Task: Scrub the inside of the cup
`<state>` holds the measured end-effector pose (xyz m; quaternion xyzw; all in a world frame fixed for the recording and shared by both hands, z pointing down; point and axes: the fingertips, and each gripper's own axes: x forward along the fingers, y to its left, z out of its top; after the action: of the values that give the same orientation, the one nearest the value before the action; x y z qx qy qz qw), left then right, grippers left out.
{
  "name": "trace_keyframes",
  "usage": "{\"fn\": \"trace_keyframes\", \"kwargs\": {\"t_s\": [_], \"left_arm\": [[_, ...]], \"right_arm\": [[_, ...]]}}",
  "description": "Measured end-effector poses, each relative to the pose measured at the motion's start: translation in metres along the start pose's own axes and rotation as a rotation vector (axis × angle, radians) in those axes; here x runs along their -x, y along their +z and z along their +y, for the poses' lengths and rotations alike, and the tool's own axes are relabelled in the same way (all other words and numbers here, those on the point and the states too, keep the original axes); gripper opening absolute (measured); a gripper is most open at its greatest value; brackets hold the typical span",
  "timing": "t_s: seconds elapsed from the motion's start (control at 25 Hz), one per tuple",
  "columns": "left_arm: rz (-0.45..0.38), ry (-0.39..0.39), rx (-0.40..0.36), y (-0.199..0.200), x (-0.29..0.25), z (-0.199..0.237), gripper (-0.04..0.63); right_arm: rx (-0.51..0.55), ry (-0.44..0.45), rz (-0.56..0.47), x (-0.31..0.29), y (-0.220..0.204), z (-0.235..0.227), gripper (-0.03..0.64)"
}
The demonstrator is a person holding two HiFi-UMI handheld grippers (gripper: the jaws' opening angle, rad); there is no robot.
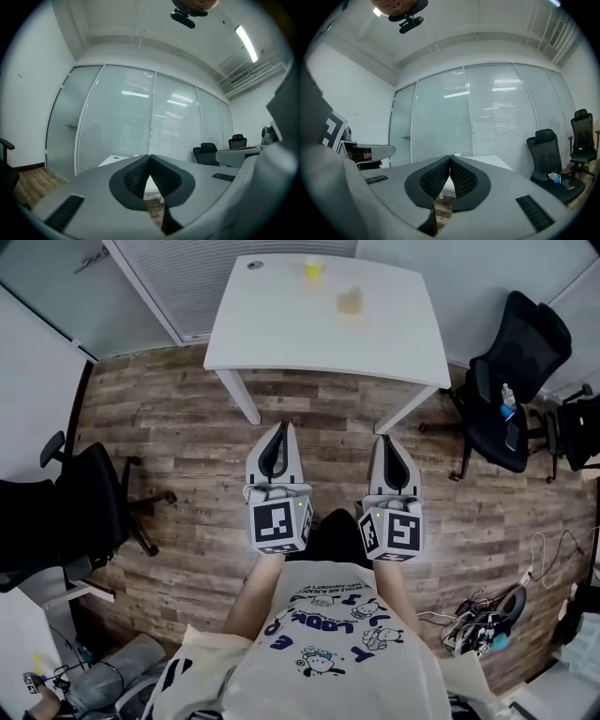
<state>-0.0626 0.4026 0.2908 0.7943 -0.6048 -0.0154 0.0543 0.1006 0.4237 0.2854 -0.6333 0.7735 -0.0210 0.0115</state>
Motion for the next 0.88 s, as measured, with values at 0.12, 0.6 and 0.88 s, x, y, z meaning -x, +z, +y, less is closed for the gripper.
{"fn": "trace_keyframes", "kwargs": {"t_s": [0.12, 0.6, 0.88], "left_arm": [[0.011, -0.001, 0.002, -0.002, -0.012, 0.002, 0.009], [0.018, 0.055, 0.011, 0.000, -0.085, 0.019, 0.009], [0.021, 0.082, 0.007, 0.002, -0.141, 0.023, 0.009]], "right_arm": [[0.001, -0.005, 0.009, -0.011, -0.001, -0.005, 0.011], [-0.008, 0.044, 0.028, -0.098, -0.007, -0.032, 0.011], [-0.008, 0.063, 0.040, -0.152, -0.007, -0.056, 0.011]]}}
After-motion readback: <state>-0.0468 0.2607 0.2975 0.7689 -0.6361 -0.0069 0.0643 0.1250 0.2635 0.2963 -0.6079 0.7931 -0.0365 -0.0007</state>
